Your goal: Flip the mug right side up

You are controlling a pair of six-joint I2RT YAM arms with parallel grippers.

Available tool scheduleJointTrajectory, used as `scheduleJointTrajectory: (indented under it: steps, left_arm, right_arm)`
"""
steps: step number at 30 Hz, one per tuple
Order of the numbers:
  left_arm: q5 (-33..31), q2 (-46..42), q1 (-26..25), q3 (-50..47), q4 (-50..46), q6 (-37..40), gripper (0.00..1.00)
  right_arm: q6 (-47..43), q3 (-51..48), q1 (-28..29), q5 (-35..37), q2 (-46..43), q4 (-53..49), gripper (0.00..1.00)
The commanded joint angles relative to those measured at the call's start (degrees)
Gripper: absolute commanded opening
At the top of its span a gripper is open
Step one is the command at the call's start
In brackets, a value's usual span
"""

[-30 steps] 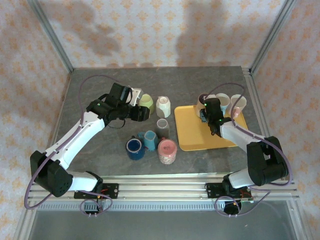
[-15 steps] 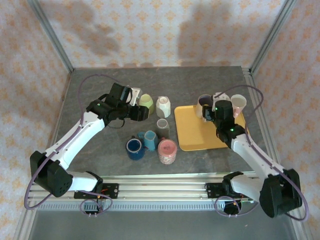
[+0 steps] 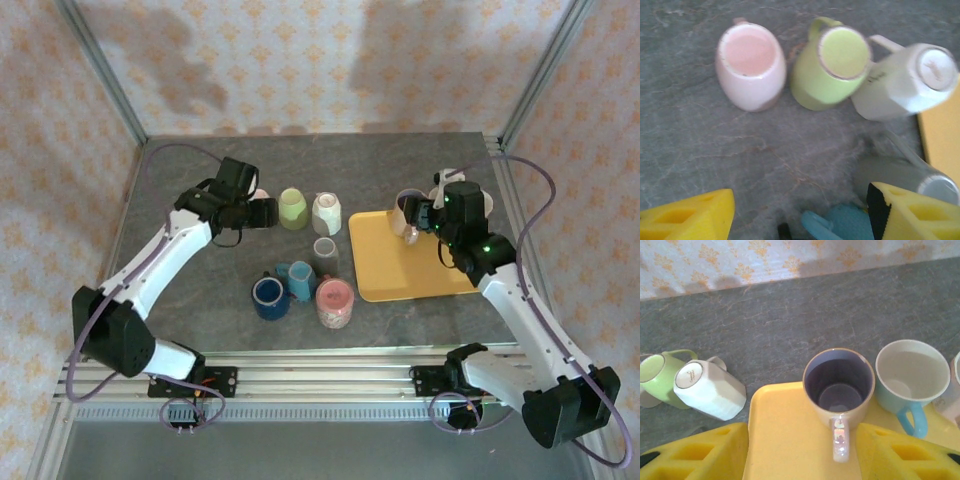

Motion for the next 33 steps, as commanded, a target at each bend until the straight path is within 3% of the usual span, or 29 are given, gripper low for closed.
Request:
scheduleJointTrajectory:
  steps: [1,6,11,23,33]
  left_arm:
    - [-4.0,3.5,2.8,3.4,-1.2,0.1,0.74]
    - [-0.2,10.5,7.8,8.3,1.9,2.6,0.82]
    - [1.8,18.7,8.8,16.1,0.6,4.4,0.89]
    - [2.1,29.0,8.8,21.7,-1.4,6.3,0.81]
    - [2.7,31.5,8.8,22.4,-2.5,8.8,0.74]
  right_arm:
    - [4.8,3.0,-0.4,-0.7,1.4,-6.2,0.58]
    - [6.7,4.6,-0.3,-2.2,3.0,-6.3,0.59]
    - [6.9,6.3,-0.4,-3.1,5.0,-6.7,0.59]
    - [7.3,6.6,-0.3,-5.0,5.5,-8.1,0.59]
    - [8.6,6.1,-0.3,-5.3,4.5,-8.0,0.59]
